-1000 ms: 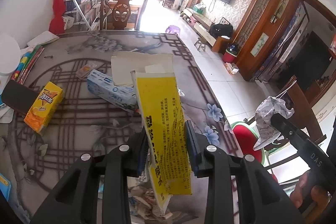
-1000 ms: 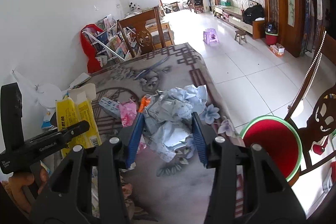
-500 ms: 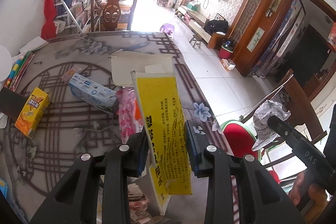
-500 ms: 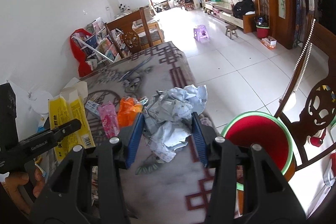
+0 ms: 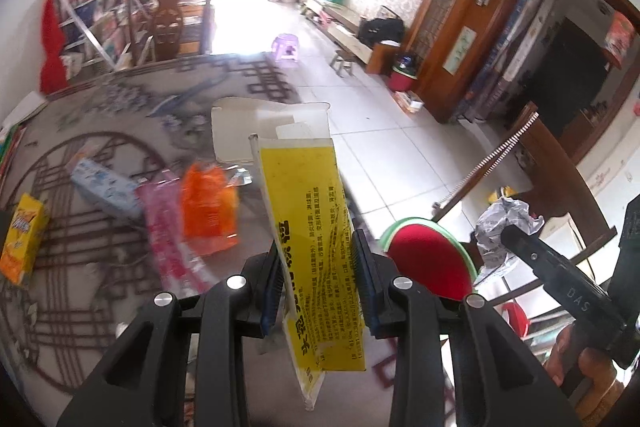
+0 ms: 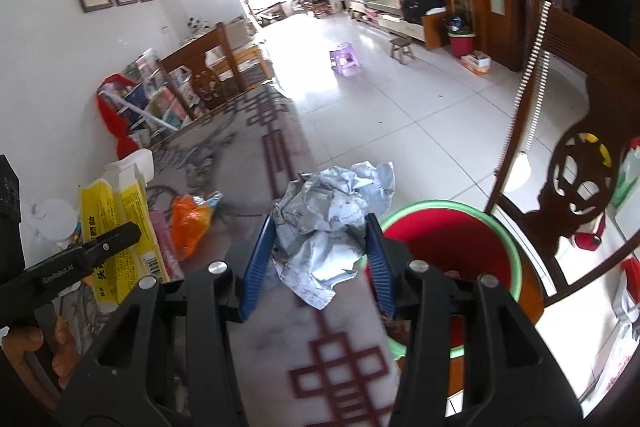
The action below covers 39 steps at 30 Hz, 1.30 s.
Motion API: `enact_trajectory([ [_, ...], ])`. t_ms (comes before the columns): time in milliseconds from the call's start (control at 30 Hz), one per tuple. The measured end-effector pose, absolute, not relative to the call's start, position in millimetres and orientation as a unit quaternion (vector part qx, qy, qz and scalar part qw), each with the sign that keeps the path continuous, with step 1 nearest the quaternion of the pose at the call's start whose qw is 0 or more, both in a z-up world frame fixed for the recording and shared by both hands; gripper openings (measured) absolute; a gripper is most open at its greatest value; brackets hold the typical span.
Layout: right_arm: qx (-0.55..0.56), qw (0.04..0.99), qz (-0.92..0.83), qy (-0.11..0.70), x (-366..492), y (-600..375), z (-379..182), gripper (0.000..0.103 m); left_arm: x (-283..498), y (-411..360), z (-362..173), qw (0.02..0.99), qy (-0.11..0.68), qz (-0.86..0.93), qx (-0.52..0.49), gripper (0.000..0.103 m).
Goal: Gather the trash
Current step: 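Carry both items over the red bucket and open both tools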
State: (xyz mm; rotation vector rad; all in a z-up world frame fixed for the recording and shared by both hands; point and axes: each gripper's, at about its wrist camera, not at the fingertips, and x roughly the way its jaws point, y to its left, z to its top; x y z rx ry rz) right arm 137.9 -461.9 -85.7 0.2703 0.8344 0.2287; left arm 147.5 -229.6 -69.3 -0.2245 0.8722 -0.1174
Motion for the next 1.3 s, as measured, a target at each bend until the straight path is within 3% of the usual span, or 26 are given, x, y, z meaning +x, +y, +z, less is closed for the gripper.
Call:
enact_trajectory([
  [600, 0.18, 0.888, 0.007, 0.423, 140, -562, -114, 0.045, 192, -359, -104, 0.846, 0.478, -0.23, -0.05, 0.032],
  [667, 0.188, 0.886, 0.004, 0.425, 141, -567, -117, 0.047, 196, -372, -106, 0.844, 0.48, -0.237, -0.034, 0.05],
  [700, 0.191, 0.885, 0.004, 0.425, 141, -568, -117, 0.053, 197, -375, -106, 0.847, 0.476, -0.234, -0.029, 0.068],
  [733, 0.198, 0.881, 0.008, 0.429, 143, -571, -120, 0.059, 196, -375, -104, 0.851, 0.468, -0.235, -0.031, 0.069],
  [767, 0.203, 0.877, 0.01, 0.436, 144, -572, -123, 0.073, 195, -375, -102, 0.853, 0.462, -0.238, -0.038, 0.069],
  [800, 0.205, 0.876, 0.007, 0.437, 144, -574, -125, 0.074, 196, -374, -101, 0.854, 0.462, -0.239, -0.037, 0.069],
  [1000, 0.208, 0.875, 0.008, 0.437, 146, -574, -128, 0.074, 191, -358, -101, 0.859, 0.465, -0.211, -0.03, 0.069],
  [1300, 0.189, 0.873, 0.051, 0.447, 156, -540, -122, 0.074, 164, -292, -109, 0.862, 0.478, -0.131, -0.102, 0.071],
])
